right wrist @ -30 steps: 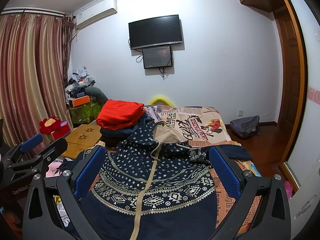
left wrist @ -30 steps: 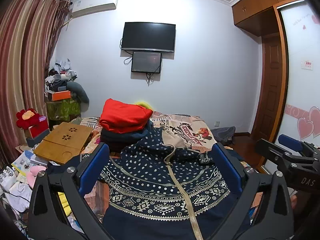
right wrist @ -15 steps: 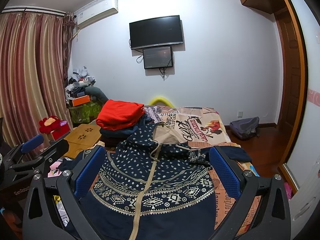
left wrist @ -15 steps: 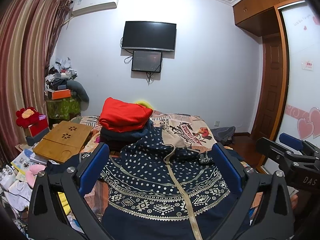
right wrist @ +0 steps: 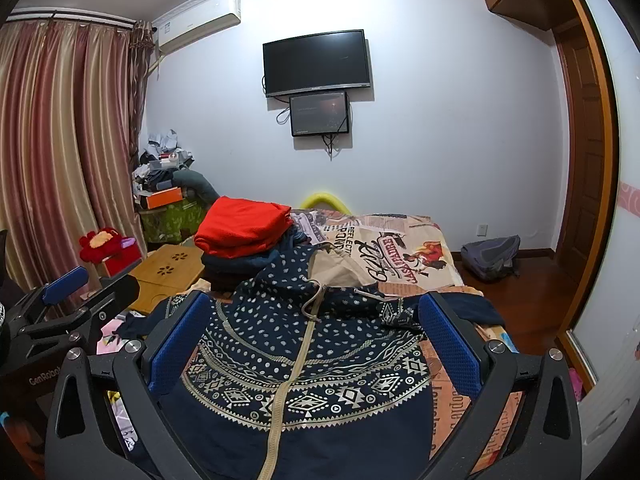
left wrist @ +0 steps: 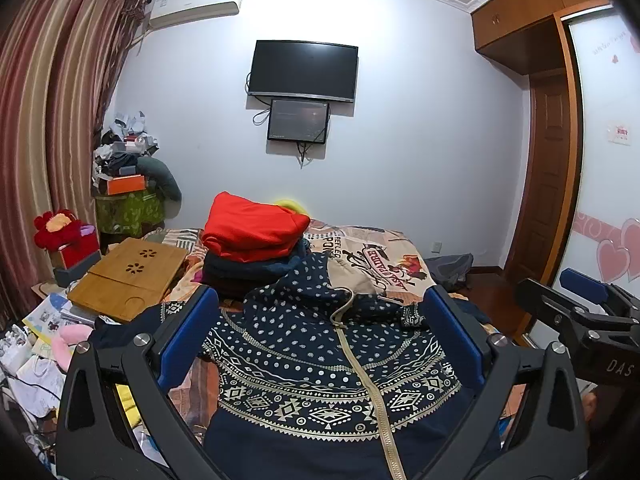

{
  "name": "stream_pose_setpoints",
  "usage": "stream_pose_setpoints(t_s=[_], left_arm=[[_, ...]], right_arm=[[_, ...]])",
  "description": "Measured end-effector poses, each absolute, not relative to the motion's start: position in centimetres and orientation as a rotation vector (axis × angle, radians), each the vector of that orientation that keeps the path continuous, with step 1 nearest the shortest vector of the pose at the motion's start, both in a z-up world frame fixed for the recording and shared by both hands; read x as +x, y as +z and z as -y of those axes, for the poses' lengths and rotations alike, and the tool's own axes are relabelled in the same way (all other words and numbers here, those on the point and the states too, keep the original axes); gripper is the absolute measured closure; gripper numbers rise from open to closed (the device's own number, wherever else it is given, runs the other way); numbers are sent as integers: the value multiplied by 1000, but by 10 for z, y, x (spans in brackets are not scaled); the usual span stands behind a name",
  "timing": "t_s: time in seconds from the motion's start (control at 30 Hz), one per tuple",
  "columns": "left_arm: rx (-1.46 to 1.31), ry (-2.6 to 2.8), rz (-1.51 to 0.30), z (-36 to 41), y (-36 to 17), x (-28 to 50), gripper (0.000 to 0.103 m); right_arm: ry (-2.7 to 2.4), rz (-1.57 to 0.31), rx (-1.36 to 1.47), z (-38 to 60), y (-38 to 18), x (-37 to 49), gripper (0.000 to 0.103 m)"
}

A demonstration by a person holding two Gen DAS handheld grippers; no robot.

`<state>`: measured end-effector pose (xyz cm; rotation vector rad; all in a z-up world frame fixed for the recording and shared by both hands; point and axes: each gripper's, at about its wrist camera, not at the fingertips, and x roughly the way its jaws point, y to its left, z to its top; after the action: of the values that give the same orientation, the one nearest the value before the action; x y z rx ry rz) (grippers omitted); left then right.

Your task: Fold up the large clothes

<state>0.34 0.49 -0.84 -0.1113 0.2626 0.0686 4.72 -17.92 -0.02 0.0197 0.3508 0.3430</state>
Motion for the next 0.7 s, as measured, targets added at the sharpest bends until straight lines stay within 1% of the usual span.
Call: stream_pose_setpoints(t_s=[0.7], left_arm=[[-108,77,-278,-5,-11,6,0]], right_arm=[[336,-364,36,183,-4,49,0]])
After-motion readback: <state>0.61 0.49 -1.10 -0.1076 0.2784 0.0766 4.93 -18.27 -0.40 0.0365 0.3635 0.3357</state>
